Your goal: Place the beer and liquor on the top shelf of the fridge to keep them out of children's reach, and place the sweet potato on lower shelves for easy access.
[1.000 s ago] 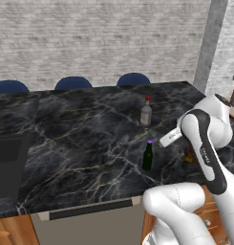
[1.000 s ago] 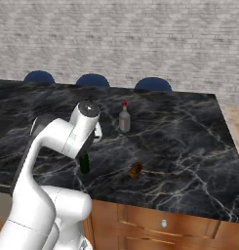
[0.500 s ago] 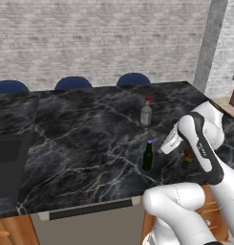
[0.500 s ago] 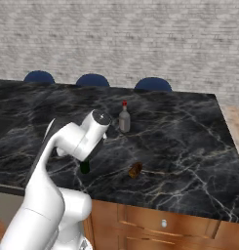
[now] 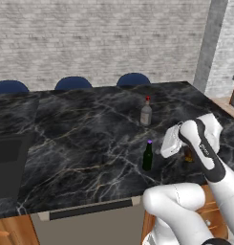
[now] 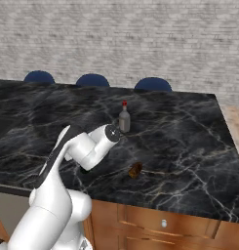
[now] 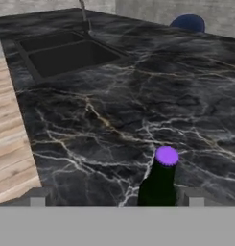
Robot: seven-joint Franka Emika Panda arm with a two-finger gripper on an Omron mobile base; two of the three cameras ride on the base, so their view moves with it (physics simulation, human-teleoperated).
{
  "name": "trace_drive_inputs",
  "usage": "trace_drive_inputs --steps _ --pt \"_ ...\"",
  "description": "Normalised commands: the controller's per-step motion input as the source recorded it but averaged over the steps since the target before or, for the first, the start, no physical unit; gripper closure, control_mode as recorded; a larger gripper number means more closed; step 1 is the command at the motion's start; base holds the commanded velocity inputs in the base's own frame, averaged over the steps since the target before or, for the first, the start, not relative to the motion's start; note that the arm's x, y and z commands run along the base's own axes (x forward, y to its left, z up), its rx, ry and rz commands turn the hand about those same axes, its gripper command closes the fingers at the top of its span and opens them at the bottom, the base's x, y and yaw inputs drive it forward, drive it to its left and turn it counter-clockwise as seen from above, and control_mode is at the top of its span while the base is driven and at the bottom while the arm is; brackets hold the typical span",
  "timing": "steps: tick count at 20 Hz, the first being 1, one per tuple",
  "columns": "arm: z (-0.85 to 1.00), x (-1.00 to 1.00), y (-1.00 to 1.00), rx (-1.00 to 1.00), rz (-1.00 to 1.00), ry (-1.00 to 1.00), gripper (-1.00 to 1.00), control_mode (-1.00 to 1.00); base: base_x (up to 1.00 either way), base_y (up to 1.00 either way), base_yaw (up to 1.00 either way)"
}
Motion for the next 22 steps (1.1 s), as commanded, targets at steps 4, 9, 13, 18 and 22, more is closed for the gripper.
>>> trace_drive_inputs --steps 4,9,13,18,22 --pt "-0.19 0.16 0.00 0.05 0.06 -0.13 -1.00 -1.00 0.00 0.00 0.00" --pt "-0.16 0.20 0.00 0.03 0.04 -0.08 -1.00 -1.00 0.00 0.00 0.00" --pt "-0.19 0.23 0.00 0.01 0.02 -0.07 -1.00 -1.00 0.00 0.00 0.00" --pt "-0.21 0.24 0.06 0.00 0.02 -0.05 -1.00 -1.00 0.00 0.00 0.00" --pt "-0.16 0.29 0.09 0.00 0.00 0.00 -1.00 -1.00 0.00 0.00 0.00"
